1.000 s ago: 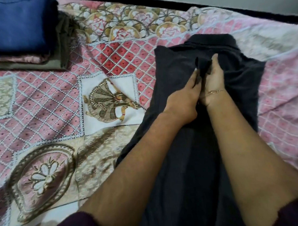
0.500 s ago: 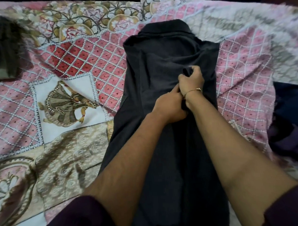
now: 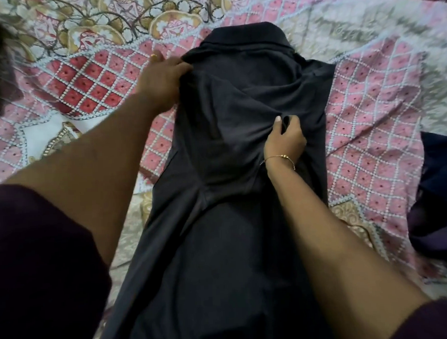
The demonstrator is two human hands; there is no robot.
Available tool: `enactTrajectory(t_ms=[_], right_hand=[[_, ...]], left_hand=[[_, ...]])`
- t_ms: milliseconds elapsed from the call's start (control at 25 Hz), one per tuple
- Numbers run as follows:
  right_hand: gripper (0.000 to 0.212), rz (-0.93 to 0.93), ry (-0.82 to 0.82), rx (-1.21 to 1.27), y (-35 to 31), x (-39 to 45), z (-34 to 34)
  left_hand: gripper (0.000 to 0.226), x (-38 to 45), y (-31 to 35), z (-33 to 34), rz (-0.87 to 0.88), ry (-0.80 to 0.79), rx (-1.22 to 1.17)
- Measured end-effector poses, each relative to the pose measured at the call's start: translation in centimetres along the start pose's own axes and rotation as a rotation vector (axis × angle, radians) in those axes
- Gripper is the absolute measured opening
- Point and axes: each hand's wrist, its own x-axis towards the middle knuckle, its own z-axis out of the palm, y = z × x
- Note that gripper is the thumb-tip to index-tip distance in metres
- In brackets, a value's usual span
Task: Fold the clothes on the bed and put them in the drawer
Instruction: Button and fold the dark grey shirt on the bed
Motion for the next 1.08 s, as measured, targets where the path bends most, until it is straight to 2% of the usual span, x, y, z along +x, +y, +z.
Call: enactTrajectory(t_ms=[80, 160, 280, 360, 440, 480, 560, 640, 840, 1000, 1080], right_hand=[[0.026, -0.039, 0.054, 0.019, 0.3, -0.1, 0.2], [0.026, -0.025, 0.098, 0.040, 0.5, -0.1, 0.4], [0.026, 0.025, 0.121, 0.087, 0.7, -0.1, 0.7], [0.024, 0.041, 0.122, 0.113, 1.0, 0.1, 0.6], [0.025, 0.049, 0.108, 0.123, 1.2, 0.1, 0.4], [0.025, 0.045, 0.102, 0.118, 1.3, 0.2, 0.4], [0.025, 0.042, 0.099, 0.102, 1.3, 0.2, 0.3], [0.025, 0.048, 0.087, 0.097, 1.2, 0.1, 0.1], [0.036, -0.003, -0.027, 0.124, -0.1, -1.0, 0.2], [0.033, 0.083, -0.065, 0.135, 0.3, -1.3, 0.1], [0.030, 0.069, -0.033, 0.104, 0.7, -1.2, -0.1]], left_hand=[[0.038, 1.3, -0.9, -0.1, 0.099, 0.006, 0.081], [0.033, 3.2, -0.9, -0.1, 0.120, 0.047, 0.205], [0.029, 5.0, -1.1, 0.1, 0.098, 0.082, 0.398], [0.031, 5.2, -1.6, 0.4, 0.016, 0.046, 0.466], [0.036, 4.9, -2.2, 0.9, -0.079, 0.018, 0.402], [0.040, 4.9, -2.3, 1.0, -0.087, 0.030, 0.295], [0.057, 4.4, -1.8, 0.7, -0.010, 0.019, -0.021], [0.055, 3.8, -1.5, 0.7, 0.033, 0.044, -0.184], [0.045, 2.9, -4.1, 1.0, -0.142, 0.066, -0.083], [0.057, 2.5, -4.5, 0.7, -0.172, 0.016, -0.232], [0.059, 2.5, -4.4, 0.4, -0.144, -0.013, -0.212]])
